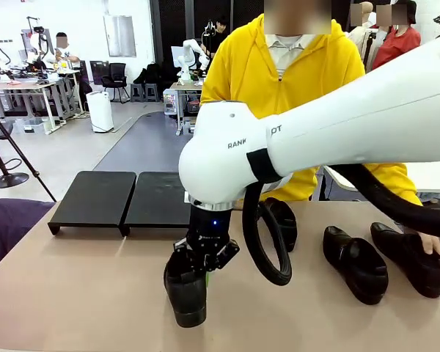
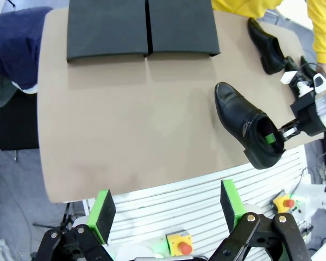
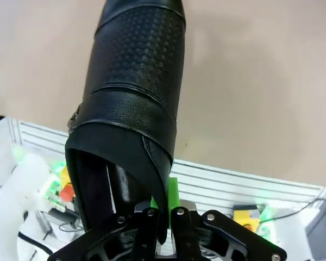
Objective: Organize the shoes by placing them on the stand.
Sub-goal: Pick up one Shoe and place it in the middle of the table.
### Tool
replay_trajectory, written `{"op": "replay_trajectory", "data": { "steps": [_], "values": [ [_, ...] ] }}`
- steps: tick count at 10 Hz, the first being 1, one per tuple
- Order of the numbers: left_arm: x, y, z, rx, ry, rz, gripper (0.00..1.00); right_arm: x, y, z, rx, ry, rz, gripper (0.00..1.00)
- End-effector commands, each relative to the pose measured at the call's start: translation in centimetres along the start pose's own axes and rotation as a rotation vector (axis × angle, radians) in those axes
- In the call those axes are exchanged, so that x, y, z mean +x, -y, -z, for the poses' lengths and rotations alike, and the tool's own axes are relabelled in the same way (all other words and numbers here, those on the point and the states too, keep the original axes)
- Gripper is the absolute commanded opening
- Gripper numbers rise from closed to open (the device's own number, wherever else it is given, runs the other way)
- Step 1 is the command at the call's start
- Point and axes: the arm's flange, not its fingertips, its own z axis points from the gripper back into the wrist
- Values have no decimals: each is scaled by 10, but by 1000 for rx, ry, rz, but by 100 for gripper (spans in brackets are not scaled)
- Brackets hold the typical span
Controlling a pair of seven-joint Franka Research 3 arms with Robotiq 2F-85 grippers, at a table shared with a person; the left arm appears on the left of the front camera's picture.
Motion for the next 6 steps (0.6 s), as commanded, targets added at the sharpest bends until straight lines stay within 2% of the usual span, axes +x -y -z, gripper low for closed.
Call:
{"op": "replay_trajectory", "data": {
  "steps": [1,4,6],
  "values": [
    [1,-1,1,-11,11,4,100,5,-12,15,-63,-18,104,0],
    [1,-1,1,-11,11,4,100,12,-14,33,-53,91,181,0],
    [1,-1,1,-11,11,4,100,22,-13,50,-52,93,189,0]
  ]
}}
